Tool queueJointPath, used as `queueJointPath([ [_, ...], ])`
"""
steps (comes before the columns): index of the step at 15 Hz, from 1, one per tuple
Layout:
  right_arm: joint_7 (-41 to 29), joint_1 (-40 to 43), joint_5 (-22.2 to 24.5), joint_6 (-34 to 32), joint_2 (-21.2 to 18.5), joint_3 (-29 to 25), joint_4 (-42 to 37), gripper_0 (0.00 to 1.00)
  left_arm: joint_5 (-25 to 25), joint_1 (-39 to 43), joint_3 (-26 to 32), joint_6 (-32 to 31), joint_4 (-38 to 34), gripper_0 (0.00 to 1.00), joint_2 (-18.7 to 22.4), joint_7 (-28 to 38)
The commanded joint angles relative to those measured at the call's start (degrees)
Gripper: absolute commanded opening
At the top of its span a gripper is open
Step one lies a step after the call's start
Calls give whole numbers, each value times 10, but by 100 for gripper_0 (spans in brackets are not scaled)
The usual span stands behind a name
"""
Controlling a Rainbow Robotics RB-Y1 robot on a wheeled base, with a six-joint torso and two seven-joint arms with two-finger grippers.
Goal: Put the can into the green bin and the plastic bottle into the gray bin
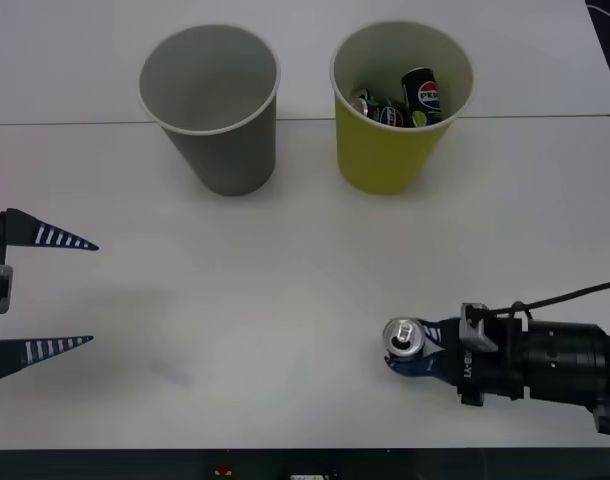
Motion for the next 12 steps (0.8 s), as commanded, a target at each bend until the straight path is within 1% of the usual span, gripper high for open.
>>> queueJointPath([
  [1,-107,4,43,33,-24,-9,-61,0,0,0,0,0,0,100,0,0],
  [8,-391,2,171,33,-88,-62,-192,0,0,0,0,0,0,100,0,0],
  [10,-459,-3,190,32,-110,-68,-217,0,0,0,0,0,0,100,0,0],
  [12,-522,-14,196,27,-133,-75,-232,0,0,0,0,0,0,100,0,0],
])
